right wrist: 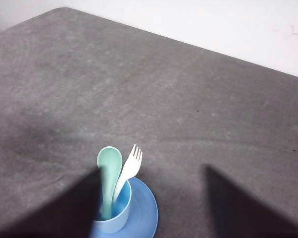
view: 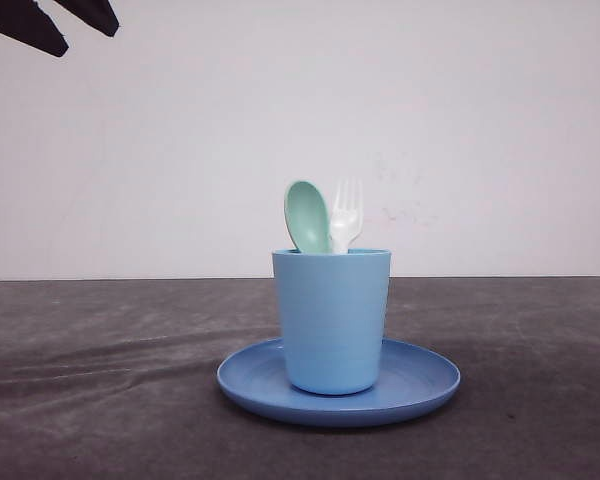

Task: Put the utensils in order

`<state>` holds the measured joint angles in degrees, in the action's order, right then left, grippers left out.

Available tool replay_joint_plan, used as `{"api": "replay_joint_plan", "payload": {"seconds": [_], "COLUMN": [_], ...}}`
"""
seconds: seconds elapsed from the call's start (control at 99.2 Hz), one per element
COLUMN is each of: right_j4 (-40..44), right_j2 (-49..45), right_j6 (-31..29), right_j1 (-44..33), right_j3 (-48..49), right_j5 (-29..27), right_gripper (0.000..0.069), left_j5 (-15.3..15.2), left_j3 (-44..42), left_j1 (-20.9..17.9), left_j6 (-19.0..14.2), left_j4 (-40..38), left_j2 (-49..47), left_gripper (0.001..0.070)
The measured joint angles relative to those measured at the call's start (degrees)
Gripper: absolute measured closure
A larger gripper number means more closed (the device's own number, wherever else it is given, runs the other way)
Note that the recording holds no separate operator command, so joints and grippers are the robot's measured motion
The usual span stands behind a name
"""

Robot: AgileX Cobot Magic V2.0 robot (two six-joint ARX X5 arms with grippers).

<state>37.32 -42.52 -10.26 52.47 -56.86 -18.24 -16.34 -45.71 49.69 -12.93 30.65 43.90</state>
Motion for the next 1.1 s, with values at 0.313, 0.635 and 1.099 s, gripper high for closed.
{"api": "replay_joint_plan", "payload": {"seconds": [0.313,0.635,1.099], "right_j4": [1.38,0.61,0.61], "right_j2": [-0.26,-0.26,-0.24], "right_j6": [0.22,0.22,0.22], "right_j1": [0.00,0.00,0.00], "right_j3": [0.00,0.00,0.00], "right_j5": [-2.99,-2.99,-2.99], "right_gripper": [0.0685,0.0685,0.0686], "left_j5": [0.00,-0.02,-0.02], "left_j3": [0.00,0.00,0.00], "left_j1": [0.00,0.00,0.00], "left_j6": [-0.20,-0.20,-0.20], "left_j4": [0.00,-0.02,0.00], "left_j2": [0.00,0.00,0.00], "left_gripper": [0.0686,0.0686,0.0686]}}
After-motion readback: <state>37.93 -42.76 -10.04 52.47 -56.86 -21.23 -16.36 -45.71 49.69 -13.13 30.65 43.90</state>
